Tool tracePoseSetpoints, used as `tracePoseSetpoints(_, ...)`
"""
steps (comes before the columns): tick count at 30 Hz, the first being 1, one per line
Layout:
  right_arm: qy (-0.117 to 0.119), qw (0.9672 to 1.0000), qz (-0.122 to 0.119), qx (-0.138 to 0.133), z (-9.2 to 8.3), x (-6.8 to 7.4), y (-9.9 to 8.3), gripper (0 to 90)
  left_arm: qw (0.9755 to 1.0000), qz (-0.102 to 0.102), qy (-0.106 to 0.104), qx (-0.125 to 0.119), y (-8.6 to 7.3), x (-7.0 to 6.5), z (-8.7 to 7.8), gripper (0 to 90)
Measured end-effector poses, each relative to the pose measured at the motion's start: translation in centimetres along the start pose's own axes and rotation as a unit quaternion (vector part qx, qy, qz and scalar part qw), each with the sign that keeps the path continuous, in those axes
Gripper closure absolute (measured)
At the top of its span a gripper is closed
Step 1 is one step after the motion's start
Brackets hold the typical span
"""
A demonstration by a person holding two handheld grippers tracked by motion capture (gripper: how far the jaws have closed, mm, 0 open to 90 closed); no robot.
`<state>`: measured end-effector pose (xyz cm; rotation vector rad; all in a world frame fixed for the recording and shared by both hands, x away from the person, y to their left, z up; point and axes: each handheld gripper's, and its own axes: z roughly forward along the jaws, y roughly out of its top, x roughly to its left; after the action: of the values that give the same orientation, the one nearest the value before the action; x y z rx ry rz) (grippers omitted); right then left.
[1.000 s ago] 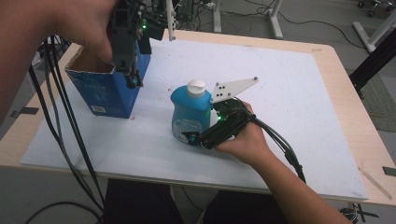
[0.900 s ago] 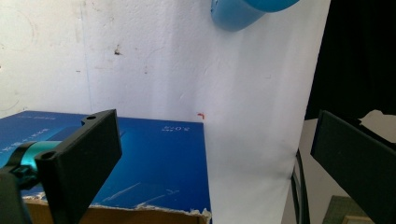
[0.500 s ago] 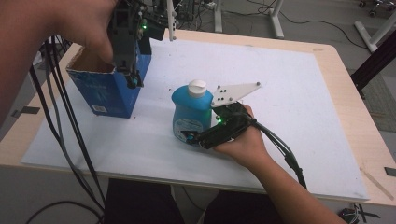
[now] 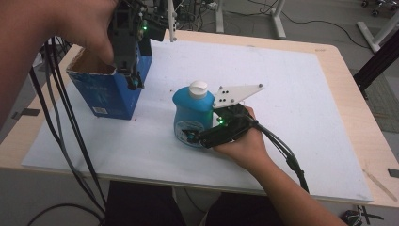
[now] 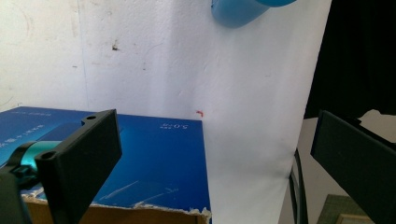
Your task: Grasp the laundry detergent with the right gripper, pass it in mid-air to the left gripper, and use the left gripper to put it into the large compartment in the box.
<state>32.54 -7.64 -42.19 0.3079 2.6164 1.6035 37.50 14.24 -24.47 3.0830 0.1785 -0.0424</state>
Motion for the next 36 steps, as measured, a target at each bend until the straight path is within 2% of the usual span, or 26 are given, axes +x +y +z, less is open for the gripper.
tracePoseSetpoints(17, 0.001, 1.0, -0.005, -0.006, 0.18, 0.14, -0.05, 34.8, 1.0, 0.0, 0.0, 0.003, 0.08, -0.02, 0.0, 1.7)
tracePoseSetpoints(24, -0.008, 0.9997, -0.004, -0.021, 0.13, 0.22, -0.07, 41.9, 1.0, 0.001, -0.001, 0.005, 0.05, 0.03, 0.04, 1.7)
tracePoseSetpoints(30, -0.016, 0.9995, -0.01, -0.026, 0.1, 0.38, -0.08, 44.6, 1.0, -0.001, -0.002, 0.005, 0.17, -0.1, 0.15, 1.7)
tracePoseSetpoints(36, -0.013, 0.9995, -0.01, -0.026, -0.08, 0.26, -0.04, 45.7, 1.0, -0.001, 0.0, 0.005, 0.43, -0.29, 0.14, 1.7)
